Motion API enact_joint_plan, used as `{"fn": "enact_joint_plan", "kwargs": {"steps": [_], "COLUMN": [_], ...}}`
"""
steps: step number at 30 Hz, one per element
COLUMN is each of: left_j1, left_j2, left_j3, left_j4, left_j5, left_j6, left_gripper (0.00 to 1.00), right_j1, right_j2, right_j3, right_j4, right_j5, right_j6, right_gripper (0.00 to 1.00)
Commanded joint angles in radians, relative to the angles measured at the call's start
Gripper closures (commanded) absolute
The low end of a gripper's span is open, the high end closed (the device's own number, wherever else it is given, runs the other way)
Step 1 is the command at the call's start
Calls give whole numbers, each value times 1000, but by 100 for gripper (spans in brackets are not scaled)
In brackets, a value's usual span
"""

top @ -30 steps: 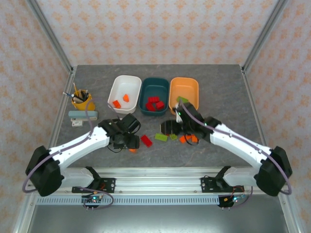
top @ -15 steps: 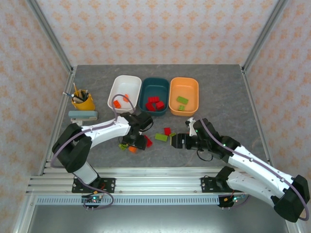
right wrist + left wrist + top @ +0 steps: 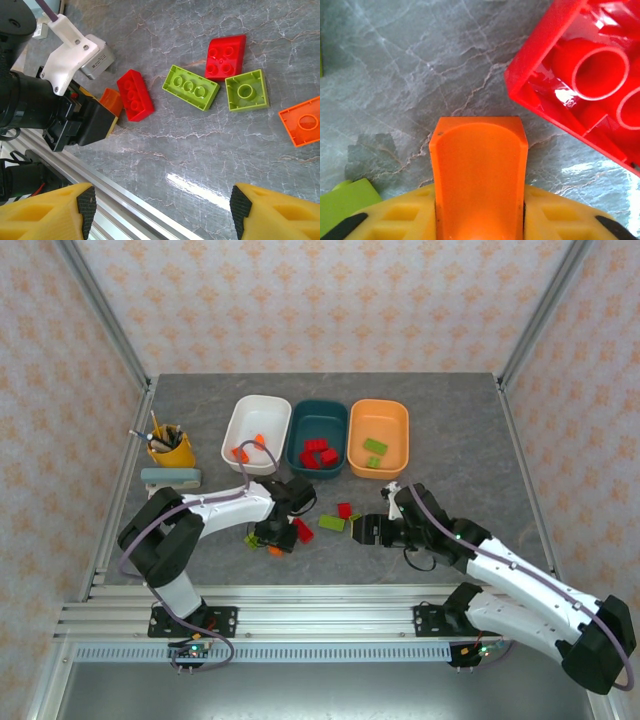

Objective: Sort the legos into containers by color

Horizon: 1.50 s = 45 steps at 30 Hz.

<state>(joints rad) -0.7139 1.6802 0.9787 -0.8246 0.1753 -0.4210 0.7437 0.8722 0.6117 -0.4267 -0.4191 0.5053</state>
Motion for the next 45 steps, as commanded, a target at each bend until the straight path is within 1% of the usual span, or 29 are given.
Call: {"fn": "enact_joint_plan", "kwargs": {"steps": [1, 4, 6, 9, 11, 14, 17, 23, 26, 29, 31, 39, 45], "left_j1": [-12, -9, 13, 92, 165, 258, 336, 428, 452, 459, 468, 489, 499], "left_j2": [-38, -109, -151, -187, -179, -122, -14, 221, 335, 402, 436, 473, 463], "left_j3": [-4, 69, 140, 252, 332, 443, 574, 771, 840, 889, 917, 919, 872], "left_j4": [0, -82, -141, -199, -219, -231, -246, -268, -276, -282, -294, -275, -252], "left_j5": [-60, -122, -142, -135, -115, -96, -85, -97, -99, -124, -135, -98, -59], "left_j6": [-22, -45, -60, -64, -48, -15, 22, 91, 108, 121, 105, -39, -218], "left_gripper": [68, 69, 68, 68, 67, 67, 67, 67, 67, 67, 67, 66, 66], "right_j1": [3, 3, 3, 3, 3, 3, 3, 2, 2, 2, 2, 2, 2], "right_j2": [7, 11, 11, 15, 21, 43, 90, 203, 228, 231, 227, 220, 240], "right_j3": [49, 93, 131, 183, 207, 240, 288, 407, 428, 421, 410, 369, 369], "right_j4": [-6, -21, -27, 3, 54, 143, 213, 244, 246, 245, 242, 228, 230], "right_j5": [27, 51, 76, 114, 141, 179, 197, 174, 170, 175, 174, 175, 176], "right_j6": [3, -4, -6, 3, 19, 43, 56, 57, 63, 73, 80, 98, 94], "right_gripper": [28, 28, 28, 28, 28, 28, 28, 27, 27, 27, 27, 27, 27]}}
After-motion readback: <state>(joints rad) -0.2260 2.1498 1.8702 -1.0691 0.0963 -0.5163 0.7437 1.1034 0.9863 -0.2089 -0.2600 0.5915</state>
